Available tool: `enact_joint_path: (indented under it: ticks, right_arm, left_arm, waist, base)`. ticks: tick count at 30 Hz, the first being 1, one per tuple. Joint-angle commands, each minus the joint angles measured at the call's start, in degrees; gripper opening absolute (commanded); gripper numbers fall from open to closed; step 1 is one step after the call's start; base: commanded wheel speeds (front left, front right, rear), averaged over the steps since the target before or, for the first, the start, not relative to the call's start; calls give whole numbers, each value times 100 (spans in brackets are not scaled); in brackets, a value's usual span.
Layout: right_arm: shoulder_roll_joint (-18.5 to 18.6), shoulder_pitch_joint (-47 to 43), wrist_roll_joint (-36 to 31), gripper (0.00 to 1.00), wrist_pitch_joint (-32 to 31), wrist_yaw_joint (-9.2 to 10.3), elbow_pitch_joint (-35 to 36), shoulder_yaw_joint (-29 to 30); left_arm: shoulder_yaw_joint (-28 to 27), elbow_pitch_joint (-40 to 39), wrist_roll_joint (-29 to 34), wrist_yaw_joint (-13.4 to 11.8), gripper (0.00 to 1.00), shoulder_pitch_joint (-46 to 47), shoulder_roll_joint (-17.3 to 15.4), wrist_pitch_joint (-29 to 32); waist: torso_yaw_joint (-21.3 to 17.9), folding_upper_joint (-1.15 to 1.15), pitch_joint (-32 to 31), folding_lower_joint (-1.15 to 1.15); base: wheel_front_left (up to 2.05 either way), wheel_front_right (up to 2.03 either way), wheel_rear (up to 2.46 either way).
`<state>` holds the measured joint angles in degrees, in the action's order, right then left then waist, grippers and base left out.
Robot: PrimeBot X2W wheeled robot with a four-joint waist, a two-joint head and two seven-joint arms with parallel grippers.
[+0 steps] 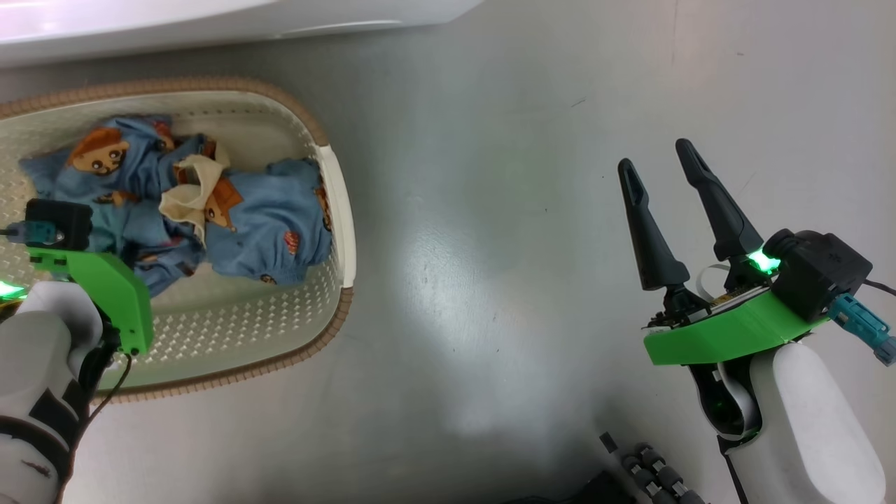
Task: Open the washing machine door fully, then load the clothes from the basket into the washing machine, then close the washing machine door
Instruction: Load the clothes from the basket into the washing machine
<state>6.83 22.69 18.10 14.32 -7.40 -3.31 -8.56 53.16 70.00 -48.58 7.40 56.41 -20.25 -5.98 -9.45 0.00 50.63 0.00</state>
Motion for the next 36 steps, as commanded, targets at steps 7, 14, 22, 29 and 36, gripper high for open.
enact_joint_path:
  ticks: [7, 14, 22, 29, 36]
  right_arm:
    - [20, -126, -65, 100, 68, -9, 122, -109]
    - [71, -160, -71, 100, 68, -9, 83, -97]
    - [186, -311, -62, 100, 68, -9, 13, -33]
    - [248, -443, -48, 100, 68, -9, -27, 26]
    - [301, -668, -26, 100, 68, -9, -77, 103]
  left_arm:
    - [-6, 17, -278, 9, 0, -41, -224, -96]
    - [-72, -9, -623, 9, 0, -144, -118, -447]
    - [-205, -118, -930, 9, 0, -306, 59, -832]
    - [-581, -459, -938, 9, 0, -429, 25, -898]
    - [-1696, -1201, -227, 1, 0, -987, -5, -900]
  waist:
    - [94, 0, -114, 0]
    - [257, 0, -382, 0]
    - [505, 0, -844, 0]
    - [646, 0, -1240, 0]
    - [754, 0, -1767, 0]
  base:
    - [0, 0, 0]
    - [0, 0, 0]
    - [0, 0, 0]
    - [0, 0, 0]
    - [0, 0, 0]
